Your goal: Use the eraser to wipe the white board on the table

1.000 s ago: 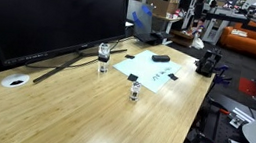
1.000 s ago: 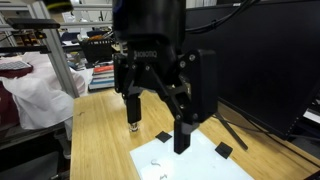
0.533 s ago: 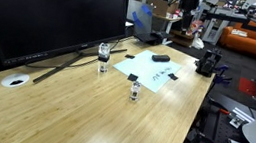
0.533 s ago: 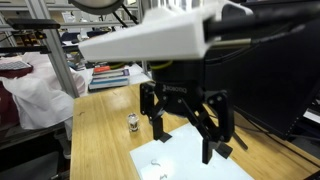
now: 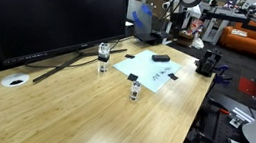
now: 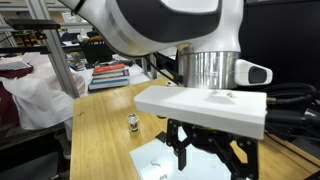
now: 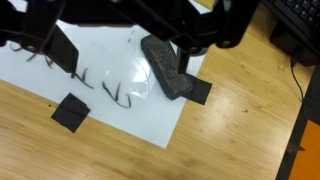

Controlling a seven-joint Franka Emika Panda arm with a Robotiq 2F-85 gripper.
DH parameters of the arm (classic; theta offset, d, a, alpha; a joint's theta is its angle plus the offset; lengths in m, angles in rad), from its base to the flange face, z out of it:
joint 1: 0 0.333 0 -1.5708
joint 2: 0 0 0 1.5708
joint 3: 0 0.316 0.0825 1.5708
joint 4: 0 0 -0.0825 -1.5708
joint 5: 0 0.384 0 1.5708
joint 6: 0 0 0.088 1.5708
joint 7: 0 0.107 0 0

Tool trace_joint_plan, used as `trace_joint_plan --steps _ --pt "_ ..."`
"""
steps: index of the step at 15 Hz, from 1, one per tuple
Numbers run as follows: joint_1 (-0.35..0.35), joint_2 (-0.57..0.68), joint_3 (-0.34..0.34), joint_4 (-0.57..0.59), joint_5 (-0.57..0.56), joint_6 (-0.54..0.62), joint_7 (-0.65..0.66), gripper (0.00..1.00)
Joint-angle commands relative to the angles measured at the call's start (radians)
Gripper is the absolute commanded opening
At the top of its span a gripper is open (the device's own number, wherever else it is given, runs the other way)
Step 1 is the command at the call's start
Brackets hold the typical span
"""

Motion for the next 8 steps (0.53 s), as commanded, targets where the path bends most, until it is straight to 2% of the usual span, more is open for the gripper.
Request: trace_joint_plan --steps 1,4,5,7,8 --pt "-0.014 0.005 0.015 0.008 -0.002 -0.003 0.001 1.0" --pt "-0.014 0.001 0.015 0.012 -0.002 -0.004 0.001 1.0" --pt "-0.016 0.02 0.014 0.024 0.002 -0.016 -0.005 1.0" --pt "-0.013 0.092 0.001 0.053 -0.058 -0.009 0.058 1.0" --pt "-0.023 0.115 0.001 0.062 -0.053 -0.009 0.041 1.0"
